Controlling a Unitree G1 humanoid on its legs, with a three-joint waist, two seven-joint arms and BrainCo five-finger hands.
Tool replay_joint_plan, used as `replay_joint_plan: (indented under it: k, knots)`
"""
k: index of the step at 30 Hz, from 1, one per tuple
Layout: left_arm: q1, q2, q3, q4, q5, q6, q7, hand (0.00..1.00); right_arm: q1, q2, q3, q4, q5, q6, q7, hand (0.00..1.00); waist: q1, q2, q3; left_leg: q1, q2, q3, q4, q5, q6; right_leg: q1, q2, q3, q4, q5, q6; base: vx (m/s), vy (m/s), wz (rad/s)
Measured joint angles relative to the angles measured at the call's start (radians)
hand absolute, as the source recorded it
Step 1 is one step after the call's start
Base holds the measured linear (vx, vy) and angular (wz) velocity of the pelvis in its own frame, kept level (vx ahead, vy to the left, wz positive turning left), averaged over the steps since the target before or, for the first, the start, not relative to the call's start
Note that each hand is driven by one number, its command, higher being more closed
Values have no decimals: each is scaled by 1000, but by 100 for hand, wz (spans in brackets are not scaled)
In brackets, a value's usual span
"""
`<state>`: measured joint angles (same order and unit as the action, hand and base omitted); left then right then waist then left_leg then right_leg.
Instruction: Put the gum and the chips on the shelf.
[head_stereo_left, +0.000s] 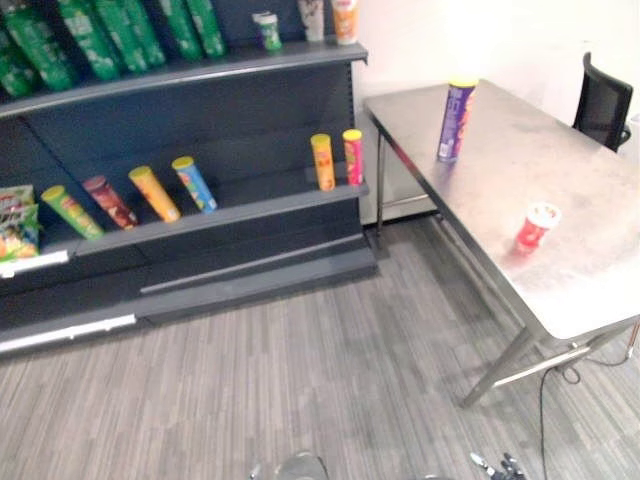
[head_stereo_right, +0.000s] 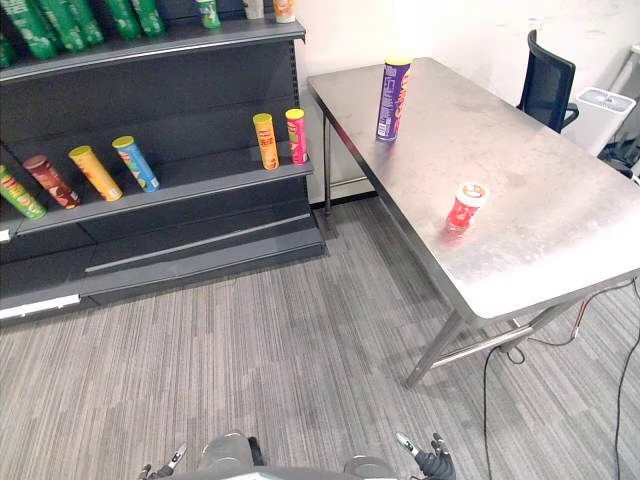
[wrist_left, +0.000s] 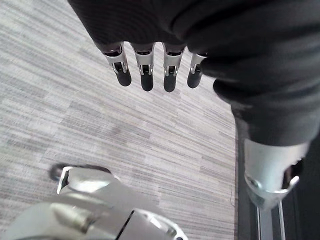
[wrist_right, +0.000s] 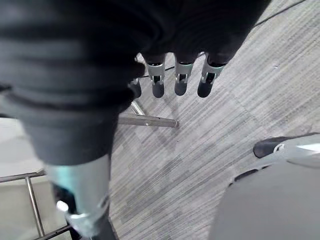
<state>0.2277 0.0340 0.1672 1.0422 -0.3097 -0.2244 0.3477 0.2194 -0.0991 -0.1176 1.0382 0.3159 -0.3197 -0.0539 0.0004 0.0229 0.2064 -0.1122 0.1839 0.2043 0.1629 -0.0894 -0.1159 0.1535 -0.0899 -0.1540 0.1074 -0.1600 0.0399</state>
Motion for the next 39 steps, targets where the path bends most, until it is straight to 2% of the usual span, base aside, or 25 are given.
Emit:
replay_joint_plan:
  k: [1,2,3,4,5,7,9,12,13,14,15,16,17,18,19,20,21,22,25,26,28,29,30,35,39]
  knots:
    - [0,0,-4,4,0,-6,2,0,1,0,-1,0,1,-2,0,0,0,3,1,6,-7,-29,-62,12,-6,10,-5,2,1,-10,11,299,329,-4]
    - [1,-1,-4,15,0,-11,3,0,5,-1,-1,8,4,-12,0,0,4,0,4,23,-19,-52,-91,79,-13,28,-13,18,0,-32,33,386,376,-27]
    - [11,13,-5,19,0,-16,5,0,-8,12,10,23,13,-16,1,0,15,-20,5,47,-54,-45,-77,96,-9,50,-39,50,-9,-40,46,328,292,-32]
    - [12,16,-6,20,1,-17,6,0,-10,15,13,24,14,-18,3,0,18,-27,4,47,-59,-45,-72,95,-8,50,-44,57,-9,-40,46,317,233,-47]
    - [11,33,-6,22,2,-16,11,0,-22,35,16,32,16,-23,6,0,28,-58,0,50,-81,-33,-56,83,11,51,-66,86,-10,-39,44,227,166,-33]
    - [9,50,-16,22,10,-16,11,0,-37,52,18,37,15,-25,3,0,28,-81,-3,73,-106,-4,-52,60,43,51,-93,114,6,-36,48,245,171,-35]
    - [5,56,-47,25,21,-11,21,0,-39,52,15,37,16,-34,-3,0,24,-80,-7,112,-128,19,-52,25,59,44,-120,125,61,-23,69,240,153,-31]
    - [-1,57,-77,33,75,-2,33,0,-39,44,8,35,17,-39,-12,0,11,-61,-22,149,-146,46,-63,-5,76,-23,-141,138,214,-21,71,179,134,-28]
    - [-2,58,-85,33,96,5,38,0,-40,38,8,32,17,-41,-18,0,5,-58,-23,177,-154,63,-84,-6,77,-84,-155,137,341,-15,68,247,125,-31]
    - [-1,59,-86,36,97,16,40,0,-39,37,7,28,20,-44,-27,0,0,-55,-21,215,-160,76,-104,-14,81,-139,-171,129,467,16,63,214,103,-34]
    - [-1,59,-87,37,97,20,41,0,-39,36,7,28,29,-46,-28,0,-3,-52,-21,237,-159,85,-115,-19,88,-162,-179,121,523,37,65,255,85,-37]
    - [-6,60,-92,37,97,28,43,0,-39,31,7,27,50,-50,-28,0,-9,-41,-18,274,-151,103,-127,-29,103,-191,-197,75,605,28,54,208,30,-44]
    - [-5,61,-96,39,97,38,50,0,-42,30,9,24,59,-51,-25,0,-16,-40,-18,309,-134,132,-129,-33,105,-209,-211,0,638,-28,49,250,28,-47]
    - [1,62,-100,41,97,41,55,0,-45,29,10,21,59,-51,-23,0,-17,-38,-18,321,-126,146,-131,-32,104,-221,-211,-39,643,-50,48,211,-23,-56]
    - [1,64,-104,42,97,46,66,0,-47,30,12,5,56,-52,-22,0,-23,-37,-17,340,-102,179,-127,-27,96,-250,-204,-136,612,-72,36,204,-59,-70]
    - [1,66,-105,39,97,52,71,0,-48,31,24,-14,54,-53,-22,0,-22,-40,-19,345,-84,206,-117,-18,80,-269,-181,-212,504,-58,42,195,-83,-77]
    - [3,70,-104,37,97,53,73,0,-50,33,35,-23,54,-53,-22,0,-21,-50,-21,345,-85,219,-112,-14,74,-275,-165,-241,421,-7,33,184,-122,-89]
    - [4,82,-99,34,97,57,77,0,-49,38,51,-38,47,-53,-21,0,-17,-73,-27,347,-101,231,-116,-15,62,-274,-149,-281,327,53,-26,180,-142,-91]
    - [-9,59,-101,32,100,59,83,0,-77,29,47,-41,49,-56,-16,0,-27,-26,-25,351,-60,275,-131,-28,38,-263,-64,-272,203,54,-28,171,-134,-79]
    - [-17,54,-100,34,100,59,86,0,-80,24,45,-39,53,-55,-13,0,-26,-18,-19,360,-54,288,-136,-28,37,-256,-48,-271,184,59,-37,146,-114,-52]
    - [-18,48,-101,33,100,59,89,0,-71,20,46,-37,55,-52,-5,0,-26,-16,-17,388,-40,308,-143,-30,26,-224,-23,-273,153,61,-39,53,-65,-21]
    - [-18,48,-101,33,101,59,91,0,-66,18,46,-37,55,-51,-1,0,-25,-23,-14,397,-30,316,-143,-42,5,-211,-9,-273,135,61,-40,-41,-10,-9]
    - [-19,48,-100,32,111,59,94,0,-70,20,48,-37,55,-51,1,0,-25,-13,-19,400,-24,319,-143,-55,-13,-208,0,-273,120,64,-41,-51,6,-7]
    - [-30,52,-102,32,136,71,109,0,-73,29,48,-40,57,-46,-2,0,-24,-18,-15,373,-6,359,-140,-93,-10,-204,16,-285,50,100,-30,-106,44,-5]
    - [-38,55,-102,32,138,75,98,0,-69,34,45,-51,60,-30,-4,0,-27,-18,-19,367,23,400,-73,-144,-22,-220,11,-295,112,68,-48,-23,-2,-28]
